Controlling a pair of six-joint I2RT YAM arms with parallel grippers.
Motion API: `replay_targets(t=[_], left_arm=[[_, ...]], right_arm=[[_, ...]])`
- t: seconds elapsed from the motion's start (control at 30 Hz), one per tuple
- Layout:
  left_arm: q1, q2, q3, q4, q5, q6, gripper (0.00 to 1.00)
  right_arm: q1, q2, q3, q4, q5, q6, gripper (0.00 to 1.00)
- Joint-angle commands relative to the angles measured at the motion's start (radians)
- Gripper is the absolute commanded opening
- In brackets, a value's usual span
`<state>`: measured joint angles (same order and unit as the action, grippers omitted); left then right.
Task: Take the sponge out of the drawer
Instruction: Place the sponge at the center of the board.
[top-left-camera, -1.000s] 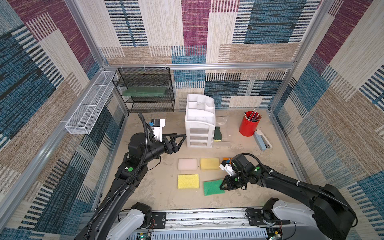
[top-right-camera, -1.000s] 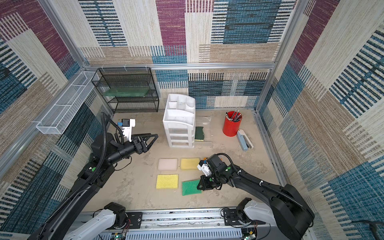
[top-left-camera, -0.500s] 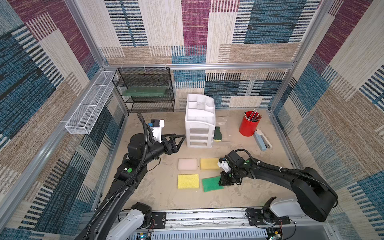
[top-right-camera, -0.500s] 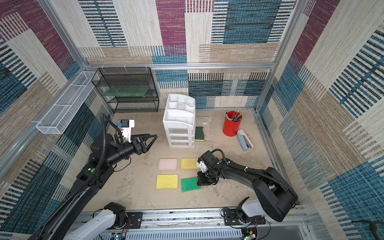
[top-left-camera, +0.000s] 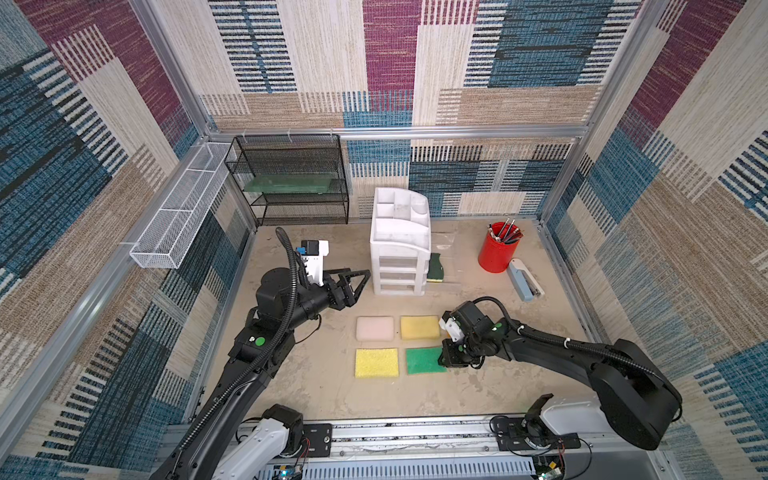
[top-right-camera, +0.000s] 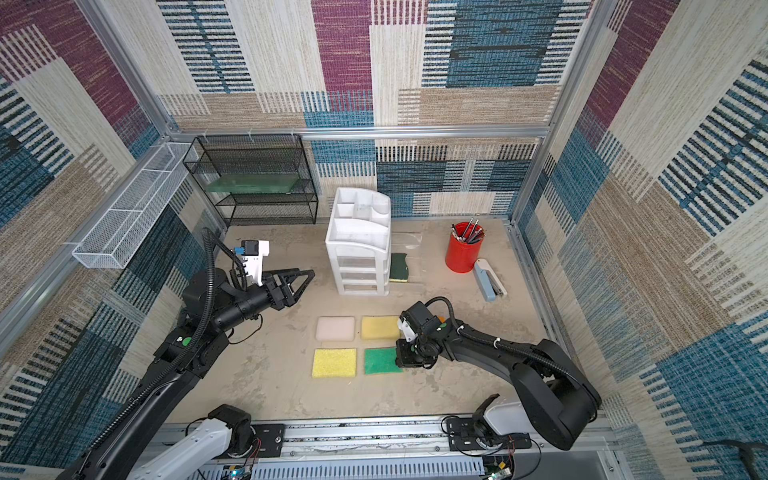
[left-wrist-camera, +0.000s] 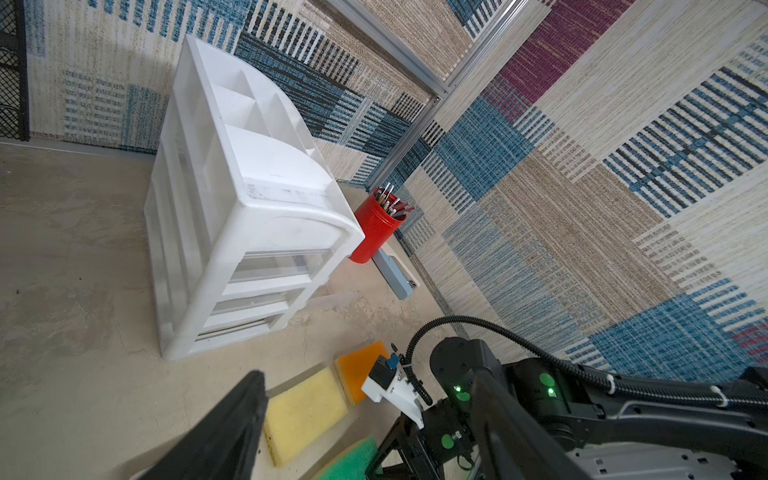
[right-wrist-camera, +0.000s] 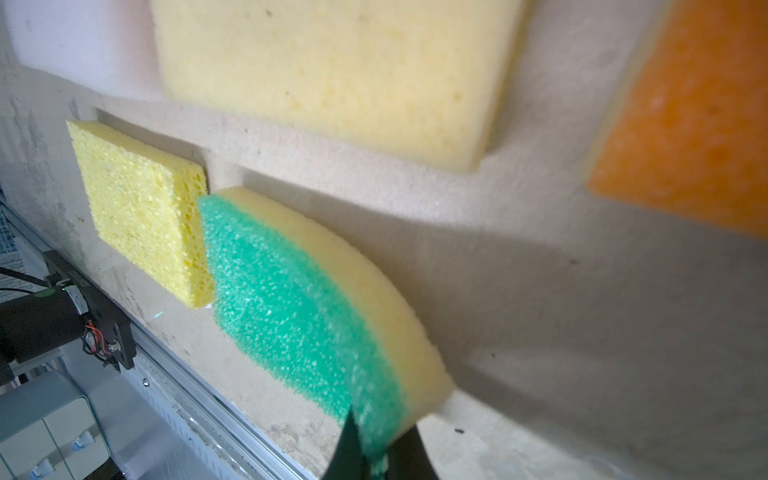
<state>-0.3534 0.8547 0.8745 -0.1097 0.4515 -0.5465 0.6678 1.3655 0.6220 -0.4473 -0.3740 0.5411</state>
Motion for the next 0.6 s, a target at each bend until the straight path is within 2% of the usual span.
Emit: replay_targets(t=[0.0, 0.17, 0.57], left_arm=[[0.001, -0.008, -0.002, 0.005, 0.003, 0.029, 0.8], [0.001, -0.008, -0.008, 0.008, 0.001, 0.031, 0.8], [0.0, -0.01, -0.005, 0.008, -0.002, 0.039, 0.8]], right_arm=[[0.009, 0.013, 0.001, 0.038, 0.014, 0.023, 0.04], [0.022, 0.013, 0.004, 0.066, -0.007, 0.044, 0.05], [0.027, 0.02, 0.042, 0.002, 0.029, 0.015, 0.11]])
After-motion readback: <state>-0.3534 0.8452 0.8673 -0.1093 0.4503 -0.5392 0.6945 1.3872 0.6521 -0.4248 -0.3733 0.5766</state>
